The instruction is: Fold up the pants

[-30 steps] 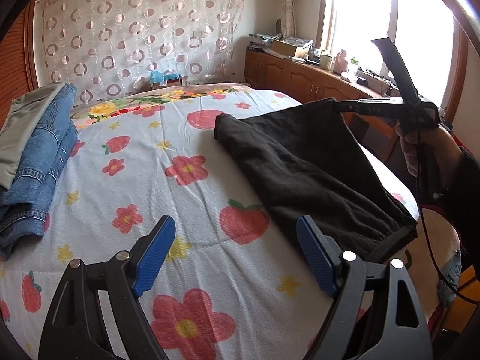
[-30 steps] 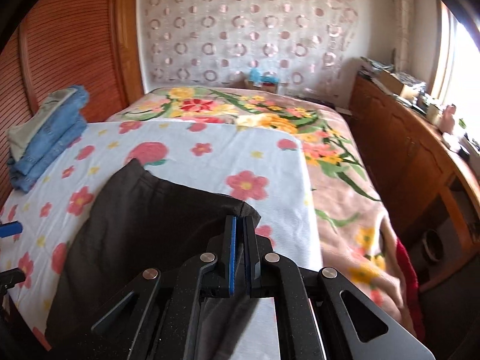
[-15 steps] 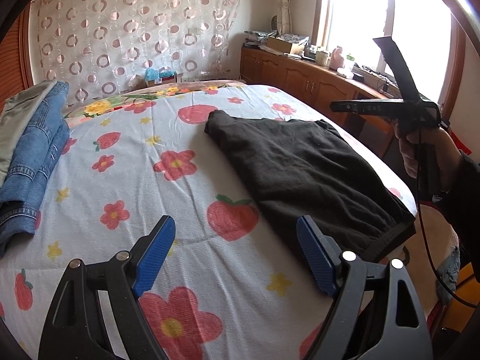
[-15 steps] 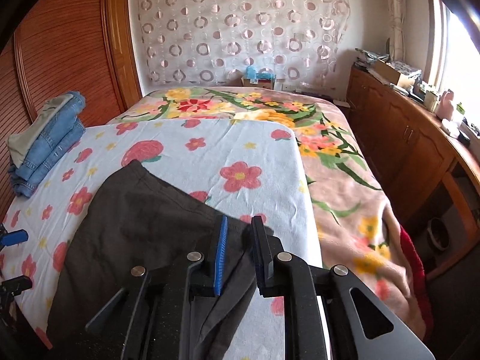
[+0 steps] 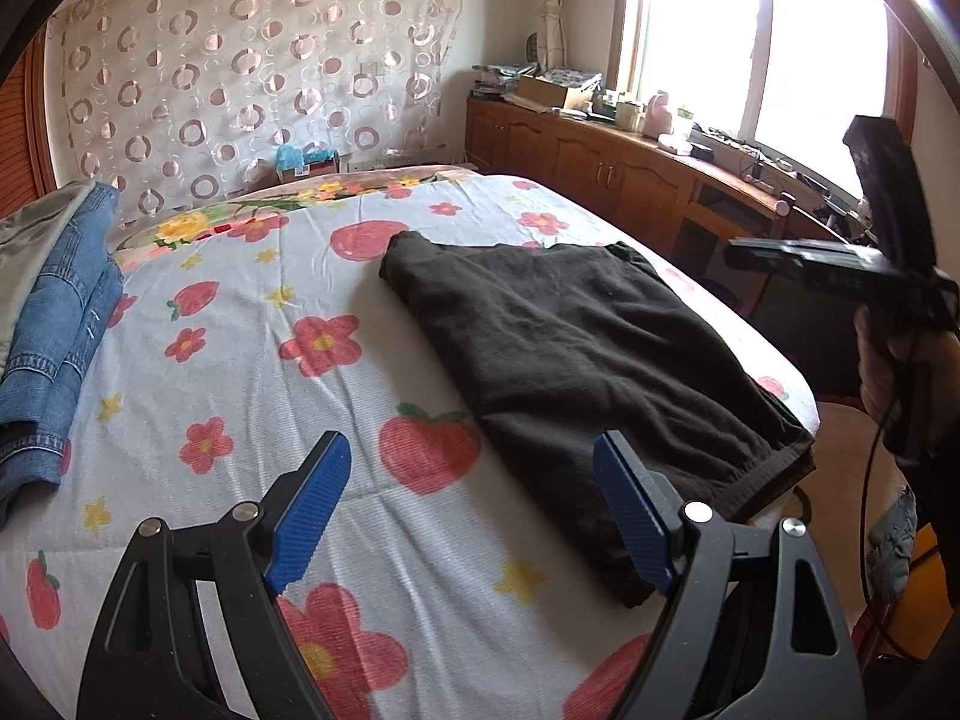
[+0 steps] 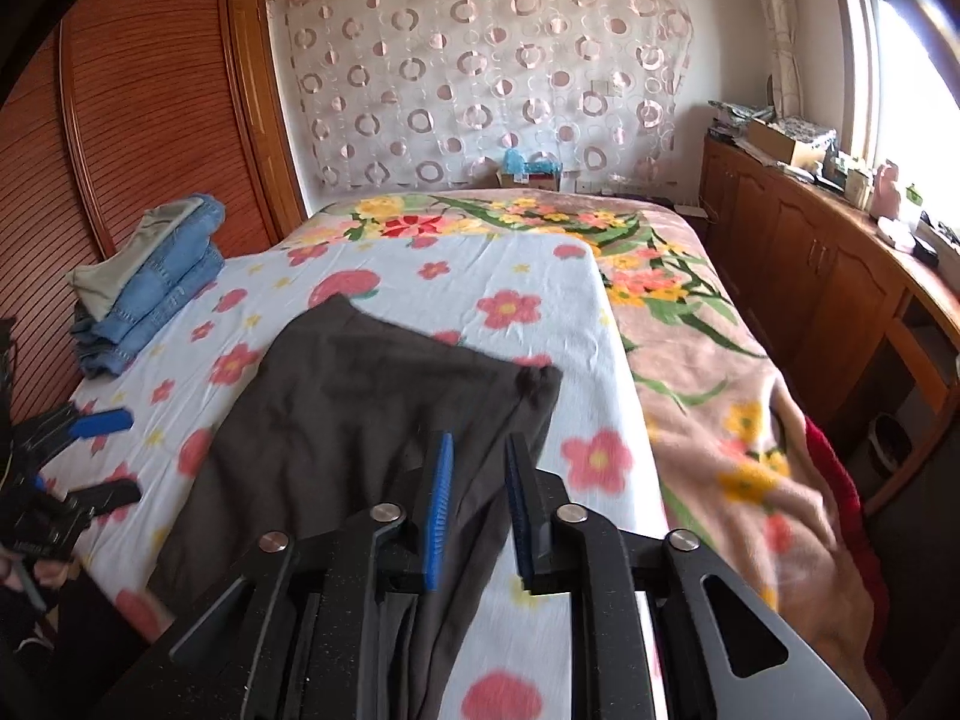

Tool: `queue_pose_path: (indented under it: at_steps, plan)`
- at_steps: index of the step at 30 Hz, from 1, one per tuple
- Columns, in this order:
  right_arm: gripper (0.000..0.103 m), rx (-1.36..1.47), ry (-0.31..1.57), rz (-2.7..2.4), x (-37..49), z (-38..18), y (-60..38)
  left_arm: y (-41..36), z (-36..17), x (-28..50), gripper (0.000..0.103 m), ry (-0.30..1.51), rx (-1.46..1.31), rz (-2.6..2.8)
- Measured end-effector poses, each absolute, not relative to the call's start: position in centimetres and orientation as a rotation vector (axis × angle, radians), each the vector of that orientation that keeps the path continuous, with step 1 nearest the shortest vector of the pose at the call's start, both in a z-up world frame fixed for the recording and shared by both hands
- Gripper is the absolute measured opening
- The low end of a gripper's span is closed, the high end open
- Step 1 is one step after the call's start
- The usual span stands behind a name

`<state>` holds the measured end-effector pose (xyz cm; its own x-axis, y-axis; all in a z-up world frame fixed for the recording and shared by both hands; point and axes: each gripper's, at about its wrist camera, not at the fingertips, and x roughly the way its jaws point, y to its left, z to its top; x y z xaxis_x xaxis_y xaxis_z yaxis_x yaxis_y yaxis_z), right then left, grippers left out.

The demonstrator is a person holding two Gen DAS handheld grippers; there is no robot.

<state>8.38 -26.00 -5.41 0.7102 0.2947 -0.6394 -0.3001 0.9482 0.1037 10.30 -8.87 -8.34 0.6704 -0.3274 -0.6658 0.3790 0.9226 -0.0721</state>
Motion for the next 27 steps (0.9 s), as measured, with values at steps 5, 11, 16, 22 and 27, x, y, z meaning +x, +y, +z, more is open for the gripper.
queue_pose_path:
  at_steps: [5, 11, 16, 22, 27]
  plan:
    - [0.027, -0.025, 0.722, 0.322, 6.0, -5.4, -26.4, -9.4, -8.7, 10.2, 0.084, 0.745, 0.077, -0.408]
    - [0.027, -0.043, 0.747, 0.327, 3.3, -5.8, -26.0, -10.3, -9.4, 9.8, 0.084, 0.765, 0.093, -0.428]
    - [0.027, -0.045, 0.782, 0.345, 2.2, -6.6, -25.6, -11.0, -10.1, 9.5, 0.084, 0.787, 0.109, -0.439]
    - [0.027, -0.013, 0.836, 0.359, 2.4, -8.0, -25.6, -11.4, -10.8, 9.0, 0.084, 0.805, 0.117, -0.448]
    - [0.026, 0.001, 0.849, 0.366, 2.4, -7.9, -25.6, -11.6, -11.1, 8.6, 0.084, 0.814, 0.123, -0.451]
